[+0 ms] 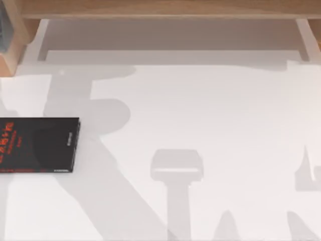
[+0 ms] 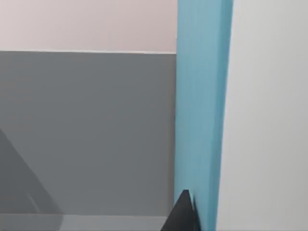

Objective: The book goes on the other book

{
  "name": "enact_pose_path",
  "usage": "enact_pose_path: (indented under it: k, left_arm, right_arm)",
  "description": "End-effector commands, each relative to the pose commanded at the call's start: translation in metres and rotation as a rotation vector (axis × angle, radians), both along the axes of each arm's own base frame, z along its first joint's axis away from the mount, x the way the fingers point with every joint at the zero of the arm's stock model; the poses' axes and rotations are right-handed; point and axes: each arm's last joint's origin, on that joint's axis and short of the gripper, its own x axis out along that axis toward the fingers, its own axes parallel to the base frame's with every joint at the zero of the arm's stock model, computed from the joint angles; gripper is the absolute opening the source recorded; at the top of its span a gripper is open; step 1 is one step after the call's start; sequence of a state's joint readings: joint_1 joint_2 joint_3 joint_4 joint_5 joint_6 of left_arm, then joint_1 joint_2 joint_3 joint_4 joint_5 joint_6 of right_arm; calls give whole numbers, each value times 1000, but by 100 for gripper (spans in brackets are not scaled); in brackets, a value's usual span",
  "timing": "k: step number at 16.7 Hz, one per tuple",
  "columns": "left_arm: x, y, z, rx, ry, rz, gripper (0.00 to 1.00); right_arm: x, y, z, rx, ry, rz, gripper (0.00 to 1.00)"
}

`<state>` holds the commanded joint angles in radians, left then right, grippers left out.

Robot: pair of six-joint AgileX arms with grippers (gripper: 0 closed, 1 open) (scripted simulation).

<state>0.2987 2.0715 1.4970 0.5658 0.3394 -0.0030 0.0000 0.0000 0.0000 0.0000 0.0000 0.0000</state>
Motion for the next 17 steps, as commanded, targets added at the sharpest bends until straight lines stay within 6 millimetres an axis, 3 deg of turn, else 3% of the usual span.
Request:
enact_pose_path:
  k: [4, 8, 10, 13, 17]
  left_arm:
    - [-3, 8, 3, 13, -9, 19, 0]
    - [-27, 61, 15, 76, -34, 137, 0]
    - [-35, 74, 18, 92, -32, 164, 0]
    - [-32, 60, 18, 65, -23, 134, 0]
    - [-12, 8, 12, 9, -5, 18, 0]
  right_arm:
    - [0, 0, 0, 0, 0, 0, 100]
    - [0, 0, 0, 0, 0, 0, 100]
    - [0, 0, 0, 0, 0, 0, 100]
    - [0, 0, 0, 0, 0, 0, 100]
    - [0, 0, 0, 0, 0, 0, 100]
